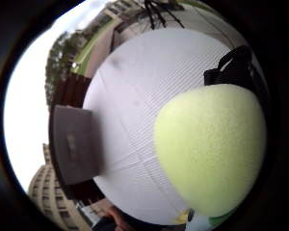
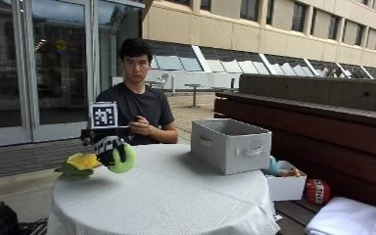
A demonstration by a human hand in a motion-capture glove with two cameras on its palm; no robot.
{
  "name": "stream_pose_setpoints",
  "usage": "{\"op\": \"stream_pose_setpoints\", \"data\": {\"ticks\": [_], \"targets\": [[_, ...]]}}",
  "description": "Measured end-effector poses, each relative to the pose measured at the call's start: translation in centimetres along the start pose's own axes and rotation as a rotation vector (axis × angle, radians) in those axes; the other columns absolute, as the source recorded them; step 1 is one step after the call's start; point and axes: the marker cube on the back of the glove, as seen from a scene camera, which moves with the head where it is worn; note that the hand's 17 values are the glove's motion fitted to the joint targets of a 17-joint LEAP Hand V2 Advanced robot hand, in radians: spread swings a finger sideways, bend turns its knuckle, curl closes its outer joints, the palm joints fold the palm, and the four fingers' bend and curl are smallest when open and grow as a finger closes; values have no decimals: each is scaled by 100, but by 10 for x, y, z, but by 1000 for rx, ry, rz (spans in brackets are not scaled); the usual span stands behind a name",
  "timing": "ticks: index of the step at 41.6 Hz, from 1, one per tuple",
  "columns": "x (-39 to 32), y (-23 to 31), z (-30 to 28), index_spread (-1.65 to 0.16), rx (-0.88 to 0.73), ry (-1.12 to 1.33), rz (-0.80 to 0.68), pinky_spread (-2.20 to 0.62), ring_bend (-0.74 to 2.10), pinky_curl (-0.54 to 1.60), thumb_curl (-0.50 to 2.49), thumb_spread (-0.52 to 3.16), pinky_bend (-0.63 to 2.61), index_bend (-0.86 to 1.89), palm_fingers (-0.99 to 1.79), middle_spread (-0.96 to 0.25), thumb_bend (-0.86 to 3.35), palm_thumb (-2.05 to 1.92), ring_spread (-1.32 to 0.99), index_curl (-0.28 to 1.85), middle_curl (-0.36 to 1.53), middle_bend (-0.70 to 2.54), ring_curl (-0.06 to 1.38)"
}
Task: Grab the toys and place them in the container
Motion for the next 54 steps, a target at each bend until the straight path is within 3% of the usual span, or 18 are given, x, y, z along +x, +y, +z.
{"op": "stream_pose_setpoints", "data": {"ticks": [7, 11, 18, 32, 45, 54], "targets": [[-24, -3, -67, -28, -113, 3, 47, -47, 116, 35, 73, 64, 93, 59, 113, -36, 28, 71, -38, 40, 55, 74, 48], [-48, -11, -105, -28, -54, 10, 48, -47, 117, 37, 76, 60, 95, 57, 111, -38, 25, 69, -38, 42, 56, 73, 48], [-96, -24, -157, -30, 38, -2, -57, -46, 117, 40, 81, 55, 98, 56, 110, -41, 23, 68, -38, 45, 58, 71, 49], [-274, -3, -249, -32, 123, -51, -265, -45, 118, 41, 89, 49, 97, 53, 110, -44, 19, 68, -39, 52, 64, 69, 50], [-424, 53, -266, -34, 104, -96, -445, -45, 118, 42, 96, 47, 96, 50, 110, -45, 16, 68, -39, 59, 69, 67, 50], [-483, 68, -247, -35, 86, -103, -544, -45, 118, 42, 100, 47, 96, 46, 110, -46, 14, 68, -39, 63, 71, 64, 50]]}}
